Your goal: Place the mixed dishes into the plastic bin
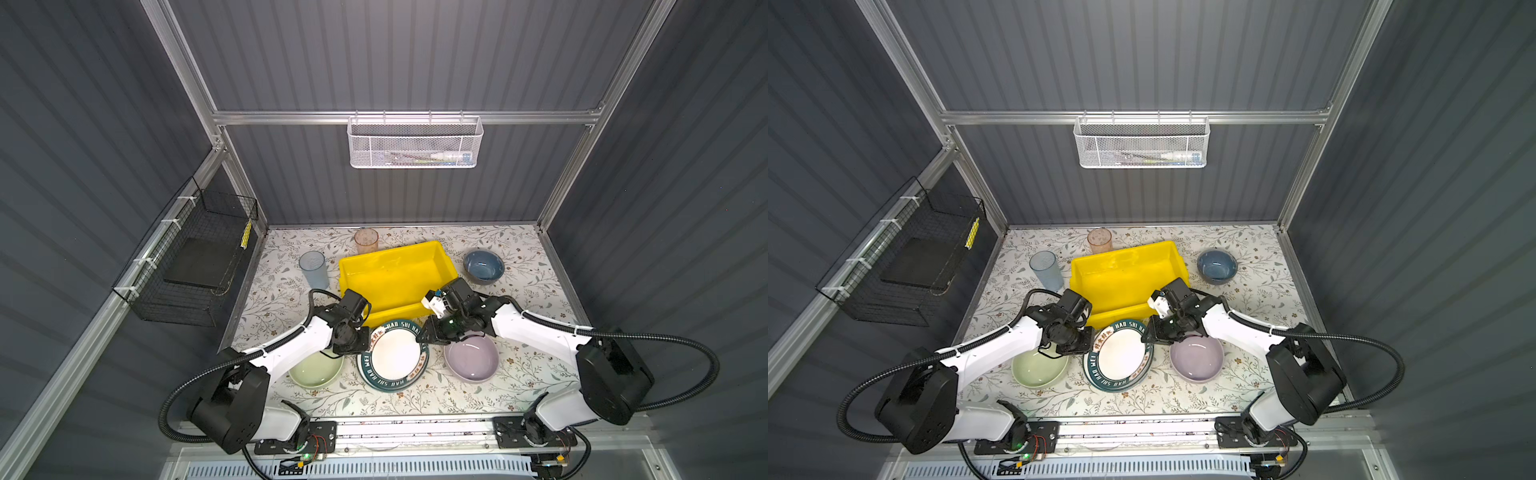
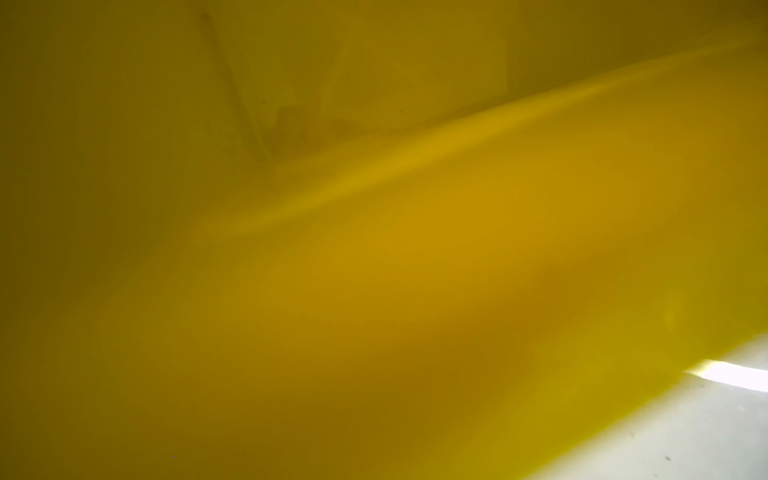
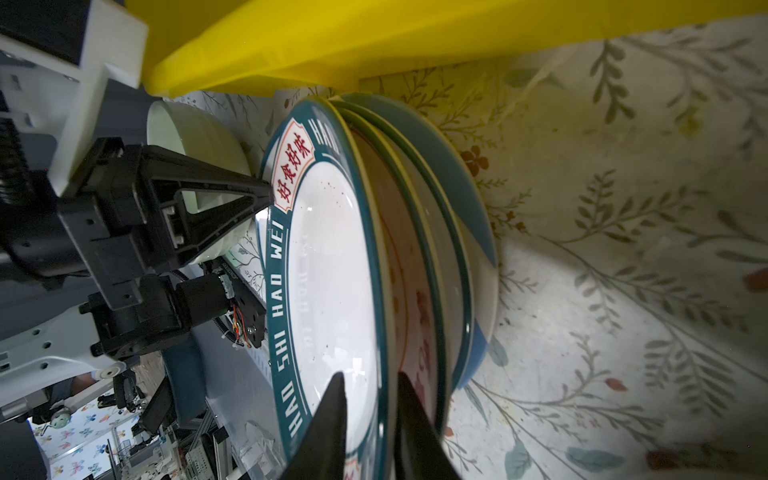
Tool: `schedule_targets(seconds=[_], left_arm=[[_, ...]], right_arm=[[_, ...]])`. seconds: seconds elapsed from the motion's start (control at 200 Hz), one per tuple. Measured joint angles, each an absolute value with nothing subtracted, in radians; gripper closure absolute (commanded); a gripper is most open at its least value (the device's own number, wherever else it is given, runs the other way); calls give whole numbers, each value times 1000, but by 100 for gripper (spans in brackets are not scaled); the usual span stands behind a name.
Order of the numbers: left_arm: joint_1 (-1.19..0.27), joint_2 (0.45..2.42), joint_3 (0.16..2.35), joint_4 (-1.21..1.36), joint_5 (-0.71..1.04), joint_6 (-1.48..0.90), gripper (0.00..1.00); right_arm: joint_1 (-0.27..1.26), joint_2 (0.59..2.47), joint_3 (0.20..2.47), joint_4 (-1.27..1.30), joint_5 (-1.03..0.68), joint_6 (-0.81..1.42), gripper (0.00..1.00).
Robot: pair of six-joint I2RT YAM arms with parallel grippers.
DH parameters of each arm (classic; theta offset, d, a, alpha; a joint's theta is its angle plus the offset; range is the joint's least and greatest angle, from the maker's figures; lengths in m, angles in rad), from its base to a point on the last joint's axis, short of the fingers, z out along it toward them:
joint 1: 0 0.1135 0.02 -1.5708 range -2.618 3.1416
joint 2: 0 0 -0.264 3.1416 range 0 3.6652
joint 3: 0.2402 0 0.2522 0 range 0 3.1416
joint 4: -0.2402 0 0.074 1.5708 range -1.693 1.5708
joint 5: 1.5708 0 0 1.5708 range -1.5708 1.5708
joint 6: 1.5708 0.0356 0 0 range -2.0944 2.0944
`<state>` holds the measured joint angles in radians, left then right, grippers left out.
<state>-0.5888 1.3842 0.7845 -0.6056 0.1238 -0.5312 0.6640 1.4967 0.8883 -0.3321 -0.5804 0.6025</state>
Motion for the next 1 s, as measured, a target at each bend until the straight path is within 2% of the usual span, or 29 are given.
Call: schedule_targets(seconds=[0.395,0.7,0.871,1.001], left_arm=[[-589,1374,784,-606,140,-532,90],[-589,1341,784,-628,151,-532,87],[-591,1325,791,-659,154,-531,82],[-591,1312,820,-705,141,-527,75]], right_arm=[[667,1497,879,-329,-534,621,95],[670,1477,877,-370,-521,620,98],[670,1449,877,-397,-511,615,99],[669,1427,878,-428,-509,601,100]])
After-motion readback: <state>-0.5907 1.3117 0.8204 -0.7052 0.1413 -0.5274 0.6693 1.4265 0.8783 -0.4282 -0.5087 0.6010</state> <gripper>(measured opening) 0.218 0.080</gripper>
